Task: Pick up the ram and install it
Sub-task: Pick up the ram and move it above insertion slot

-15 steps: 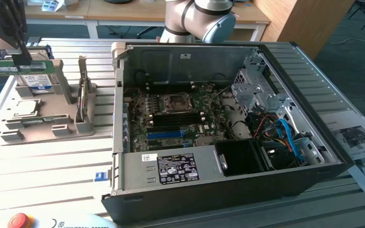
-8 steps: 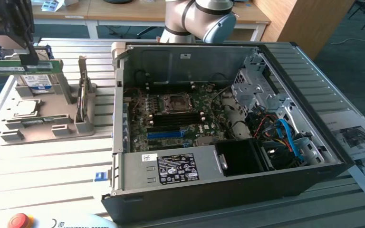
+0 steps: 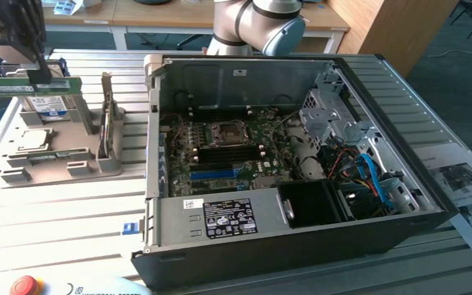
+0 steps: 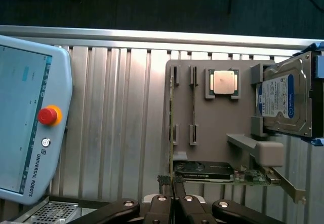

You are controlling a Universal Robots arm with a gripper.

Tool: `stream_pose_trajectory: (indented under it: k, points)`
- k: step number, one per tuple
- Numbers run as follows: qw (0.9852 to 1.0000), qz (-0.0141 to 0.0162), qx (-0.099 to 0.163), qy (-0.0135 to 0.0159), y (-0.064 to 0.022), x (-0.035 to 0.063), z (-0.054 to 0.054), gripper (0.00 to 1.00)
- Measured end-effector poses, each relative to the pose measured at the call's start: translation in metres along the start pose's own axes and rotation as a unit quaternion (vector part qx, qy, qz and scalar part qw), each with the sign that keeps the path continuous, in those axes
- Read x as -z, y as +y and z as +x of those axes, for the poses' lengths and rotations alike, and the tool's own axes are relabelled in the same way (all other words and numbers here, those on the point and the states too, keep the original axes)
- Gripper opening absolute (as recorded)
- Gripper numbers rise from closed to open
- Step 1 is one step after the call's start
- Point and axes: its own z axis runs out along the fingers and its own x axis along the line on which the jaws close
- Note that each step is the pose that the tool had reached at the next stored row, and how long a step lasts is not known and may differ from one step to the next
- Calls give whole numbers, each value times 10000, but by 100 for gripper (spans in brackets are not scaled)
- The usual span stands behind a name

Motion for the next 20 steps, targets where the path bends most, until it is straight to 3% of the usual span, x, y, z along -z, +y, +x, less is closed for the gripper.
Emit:
stream_pose_trajectory:
  k: [4,10,15,20]
  points:
    - [10000,51,-2,-43,0,0,0,12]
    - [10000,53,-1,-46,-13,0,2,12]
    - [10000,34,-1,-46,-93,4,6,12]
    - [10000,-6,2,-48,-208,11,12,12]
